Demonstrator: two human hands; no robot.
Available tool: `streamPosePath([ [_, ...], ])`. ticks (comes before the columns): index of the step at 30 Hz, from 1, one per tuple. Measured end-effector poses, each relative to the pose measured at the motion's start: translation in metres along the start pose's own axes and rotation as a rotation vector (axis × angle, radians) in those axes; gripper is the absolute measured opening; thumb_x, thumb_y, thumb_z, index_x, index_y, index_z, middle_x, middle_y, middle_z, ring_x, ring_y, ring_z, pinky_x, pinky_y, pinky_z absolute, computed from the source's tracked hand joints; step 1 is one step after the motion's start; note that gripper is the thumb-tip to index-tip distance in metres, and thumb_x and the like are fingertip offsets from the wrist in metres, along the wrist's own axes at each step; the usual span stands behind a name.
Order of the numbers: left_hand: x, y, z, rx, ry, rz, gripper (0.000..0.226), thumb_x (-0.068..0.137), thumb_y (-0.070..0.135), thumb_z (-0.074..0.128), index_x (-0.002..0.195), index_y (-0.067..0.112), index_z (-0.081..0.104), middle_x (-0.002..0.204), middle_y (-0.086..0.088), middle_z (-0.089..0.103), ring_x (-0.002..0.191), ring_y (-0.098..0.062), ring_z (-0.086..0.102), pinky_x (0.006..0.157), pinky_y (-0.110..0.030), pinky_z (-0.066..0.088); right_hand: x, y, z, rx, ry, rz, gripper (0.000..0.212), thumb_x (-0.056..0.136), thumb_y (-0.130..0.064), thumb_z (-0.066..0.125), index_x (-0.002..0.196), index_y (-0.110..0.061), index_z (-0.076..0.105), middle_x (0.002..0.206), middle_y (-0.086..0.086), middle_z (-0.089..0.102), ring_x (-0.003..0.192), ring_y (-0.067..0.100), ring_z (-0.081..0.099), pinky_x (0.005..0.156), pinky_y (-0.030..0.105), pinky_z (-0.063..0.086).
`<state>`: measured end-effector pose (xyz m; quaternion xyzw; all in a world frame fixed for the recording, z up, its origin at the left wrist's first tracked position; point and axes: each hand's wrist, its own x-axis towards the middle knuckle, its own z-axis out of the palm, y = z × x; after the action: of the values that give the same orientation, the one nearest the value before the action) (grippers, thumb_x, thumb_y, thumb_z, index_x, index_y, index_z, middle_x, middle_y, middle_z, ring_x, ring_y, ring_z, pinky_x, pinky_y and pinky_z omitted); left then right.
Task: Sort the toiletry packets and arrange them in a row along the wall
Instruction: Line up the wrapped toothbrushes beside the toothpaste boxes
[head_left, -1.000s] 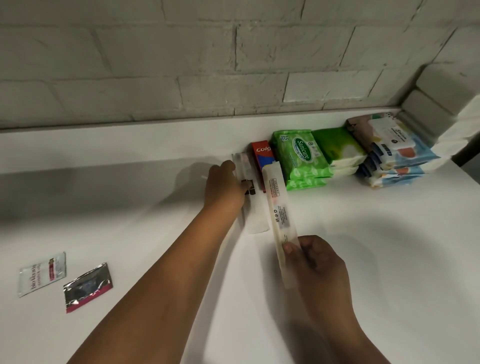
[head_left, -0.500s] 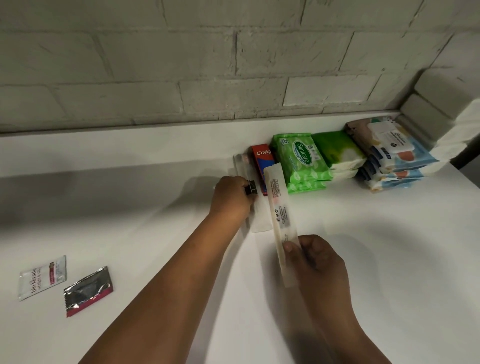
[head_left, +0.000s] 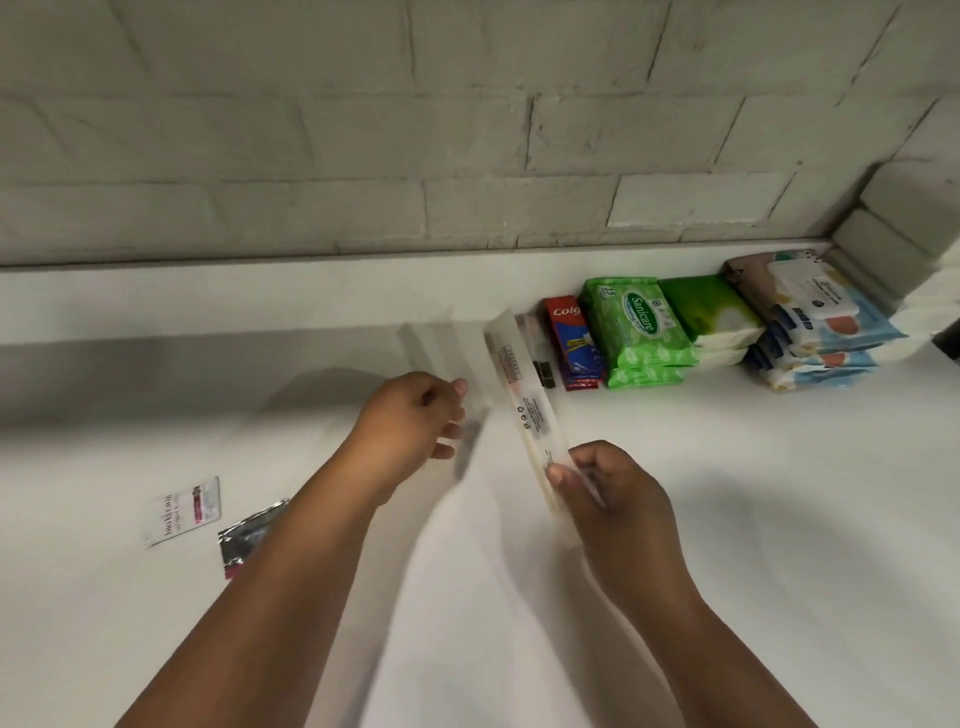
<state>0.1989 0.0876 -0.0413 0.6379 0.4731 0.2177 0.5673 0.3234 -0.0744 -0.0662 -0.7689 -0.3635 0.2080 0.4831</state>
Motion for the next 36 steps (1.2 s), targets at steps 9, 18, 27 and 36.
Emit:
streamPosePath([
  [9,-0.040,-0.011,0.006,-0.250,0.081,-0.118,0.039,0.079,0.039,0.075,0.086,0.001,0.068,0.081,-0.014,0.073,0.072,-0.025,0.070,0.075,-0.037,0.061,-0.026,-0.017,0.046,-0.618,0.041,-0.559,0.010,0.081,-0.011,0.064,0.081,-0.020,0.060,0.073,-0.002,0.058,0.058,0.022,0.056,0.047,0.031,0.046],
  [18,-0.024,-0.027,0.000,-0.394,-0.033,-0.156,0.016,0.095,0.016,0.058,0.096,0.007,0.070,0.093,-0.015,0.072,0.086,-0.030,0.066,0.090,-0.044,0.051,-0.032,-0.017,0.050,-0.068,0.007,-0.182,0.029,0.088,-0.051,0.058,0.101,-0.025,0.066,0.095,-0.016,0.062,0.079,-0.001,0.060,0.067,0.018,0.050],
  [27,0.040,-0.021,0.022,-0.056,0.035,-0.070,0.009,0.080,0.017,0.076,0.079,0.012,0.069,0.079,-0.010,0.069,0.057,-0.018,0.058,0.060,-0.029,0.048,0.018,0.029,0.036,-0.285,0.148,-0.168,0.019,0.089,-0.023,0.058,0.105,-0.018,0.068,0.103,-0.001,0.066,0.091,0.020,0.060,0.084,0.035,0.050],
  [36,0.086,-0.016,0.058,0.333,0.240,0.100,0.023,0.081,0.030,0.073,0.091,0.010,0.067,0.083,0.003,0.064,0.078,-0.015,0.059,0.070,-0.026,0.044,0.064,0.049,0.040,-0.602,0.212,-0.327,0.036,0.086,-0.028,0.047,0.110,-0.016,0.069,0.111,0.003,0.070,0.082,0.034,0.058,0.074,0.039,0.052],
])
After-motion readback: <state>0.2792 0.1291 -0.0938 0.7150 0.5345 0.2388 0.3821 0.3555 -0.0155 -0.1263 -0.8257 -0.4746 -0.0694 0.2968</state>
